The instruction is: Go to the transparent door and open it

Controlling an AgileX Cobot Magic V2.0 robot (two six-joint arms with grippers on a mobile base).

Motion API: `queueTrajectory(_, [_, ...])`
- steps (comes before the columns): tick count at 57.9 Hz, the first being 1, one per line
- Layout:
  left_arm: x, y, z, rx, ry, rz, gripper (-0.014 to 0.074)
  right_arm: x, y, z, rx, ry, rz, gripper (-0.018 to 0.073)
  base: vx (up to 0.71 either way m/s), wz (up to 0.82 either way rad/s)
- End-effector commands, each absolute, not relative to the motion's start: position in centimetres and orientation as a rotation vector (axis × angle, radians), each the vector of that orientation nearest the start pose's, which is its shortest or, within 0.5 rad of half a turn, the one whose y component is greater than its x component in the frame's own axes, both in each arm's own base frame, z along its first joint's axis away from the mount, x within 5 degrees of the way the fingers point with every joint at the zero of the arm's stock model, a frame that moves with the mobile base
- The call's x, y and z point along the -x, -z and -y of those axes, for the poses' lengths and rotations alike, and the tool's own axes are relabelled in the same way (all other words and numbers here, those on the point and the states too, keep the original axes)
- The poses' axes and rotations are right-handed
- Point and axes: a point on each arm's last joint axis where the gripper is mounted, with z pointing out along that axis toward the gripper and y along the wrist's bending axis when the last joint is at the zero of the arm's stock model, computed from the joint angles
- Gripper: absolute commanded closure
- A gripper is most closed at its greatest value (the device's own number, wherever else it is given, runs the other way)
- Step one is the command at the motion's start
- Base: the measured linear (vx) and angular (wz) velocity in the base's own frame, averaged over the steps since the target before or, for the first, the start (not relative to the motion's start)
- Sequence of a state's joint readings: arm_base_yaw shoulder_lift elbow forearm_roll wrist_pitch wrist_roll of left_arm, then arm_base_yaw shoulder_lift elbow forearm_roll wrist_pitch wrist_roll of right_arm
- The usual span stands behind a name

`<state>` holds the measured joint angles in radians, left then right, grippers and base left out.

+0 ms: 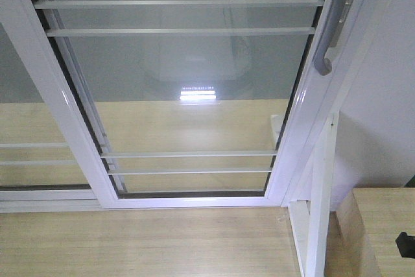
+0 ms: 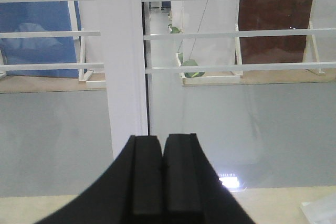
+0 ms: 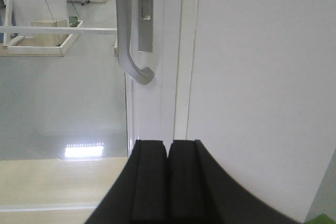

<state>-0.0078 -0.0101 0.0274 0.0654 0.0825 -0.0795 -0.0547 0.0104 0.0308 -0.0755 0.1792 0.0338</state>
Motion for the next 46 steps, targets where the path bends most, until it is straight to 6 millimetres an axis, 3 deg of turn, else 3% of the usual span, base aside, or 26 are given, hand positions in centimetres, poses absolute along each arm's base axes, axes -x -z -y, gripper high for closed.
queueTrajectory(1, [-5.92, -19.28, 0.06, 0.014, 0.031, -1.551, 0.0602, -5.97, -18.76, 0.41, -0.009, 0.09, -1.657, 0.0567, 0.0, 0.02])
queueTrajectory(33, [-5.92, -19.19, 0.05, 0.013, 0.028, -1.561, 0.0602, -5.98, -18.76, 0.41, -0.007, 0.092, -1.657, 0.0567, 0.0, 0.0])
queueTrajectory(46, [-5.89, -19.81, 0.09, 0.004, 0.026, -1.499, 0.0602, -6.01, -19.62, 0.35, 0.032, 0.124, -1.563, 0.0567, 0.0, 0.0])
